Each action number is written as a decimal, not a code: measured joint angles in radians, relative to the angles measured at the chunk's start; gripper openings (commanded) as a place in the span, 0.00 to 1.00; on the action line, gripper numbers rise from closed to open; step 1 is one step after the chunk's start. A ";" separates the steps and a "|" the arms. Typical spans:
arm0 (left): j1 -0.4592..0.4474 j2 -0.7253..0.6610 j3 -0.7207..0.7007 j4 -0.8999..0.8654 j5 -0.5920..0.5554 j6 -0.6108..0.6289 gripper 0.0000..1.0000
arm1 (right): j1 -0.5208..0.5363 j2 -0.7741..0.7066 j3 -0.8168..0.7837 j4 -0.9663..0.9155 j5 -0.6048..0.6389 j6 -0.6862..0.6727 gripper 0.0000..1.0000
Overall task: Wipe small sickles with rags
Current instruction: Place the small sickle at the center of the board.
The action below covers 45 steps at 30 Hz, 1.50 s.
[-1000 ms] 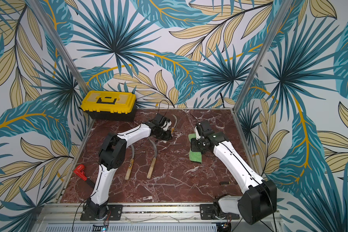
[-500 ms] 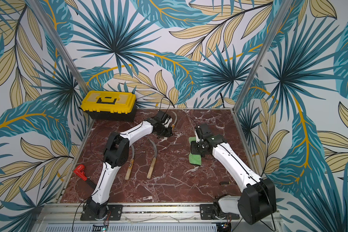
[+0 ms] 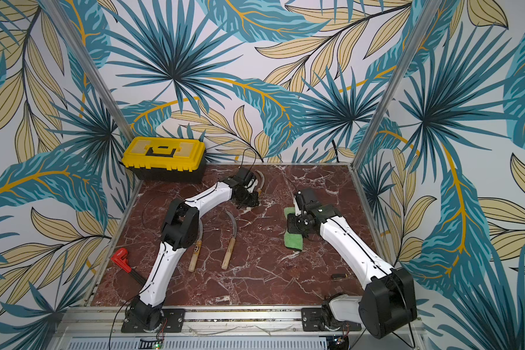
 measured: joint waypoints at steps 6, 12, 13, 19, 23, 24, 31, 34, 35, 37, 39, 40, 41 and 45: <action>0.009 0.010 0.019 -0.010 0.000 0.000 0.17 | 0.000 0.000 -0.009 0.014 -0.006 0.000 0.07; 0.013 0.015 0.030 -0.019 -0.001 -0.001 0.23 | 0.000 0.002 -0.010 0.016 -0.016 0.000 0.07; 0.013 0.016 0.032 -0.020 -0.001 -0.001 0.24 | 0.000 0.002 -0.010 0.016 -0.016 0.000 0.07; 0.016 0.017 0.034 -0.024 -0.001 -0.001 0.27 | 0.000 0.002 -0.011 0.016 -0.023 0.000 0.07; 0.017 0.017 0.035 -0.024 -0.001 0.000 0.29 | 0.000 0.002 -0.011 0.016 -0.023 -0.001 0.07; 0.018 0.018 0.035 -0.024 -0.001 0.000 0.30 | 0.000 0.002 -0.011 0.016 -0.023 -0.001 0.07; 0.023 0.018 0.038 -0.024 -0.001 0.000 0.32 | 0.000 0.002 -0.011 0.014 -0.023 -0.005 0.08; 0.025 0.021 0.048 -0.028 -0.001 0.000 0.32 | 0.000 0.002 -0.011 0.014 -0.023 -0.009 0.08; 0.026 0.022 0.050 -0.029 -0.001 0.000 0.32 | 0.000 0.002 -0.011 0.013 -0.023 -0.010 0.08; 0.027 0.021 0.053 -0.030 -0.004 0.001 0.33 | 0.000 0.002 -0.010 0.011 -0.022 -0.013 0.08; 0.028 0.021 0.054 -0.031 -0.010 0.006 0.33 | 0.000 0.004 -0.009 0.009 -0.023 -0.013 0.08; 0.028 0.019 0.054 -0.032 -0.014 0.011 0.33 | 0.000 0.008 -0.006 0.007 -0.023 -0.013 0.08; 0.028 0.013 0.052 -0.034 -0.022 0.016 0.33 | 0.000 0.013 -0.004 0.006 -0.023 -0.014 0.08; 0.030 -0.096 -0.010 -0.044 -0.050 0.035 0.35 | 0.000 0.050 0.014 0.002 -0.020 -0.011 0.08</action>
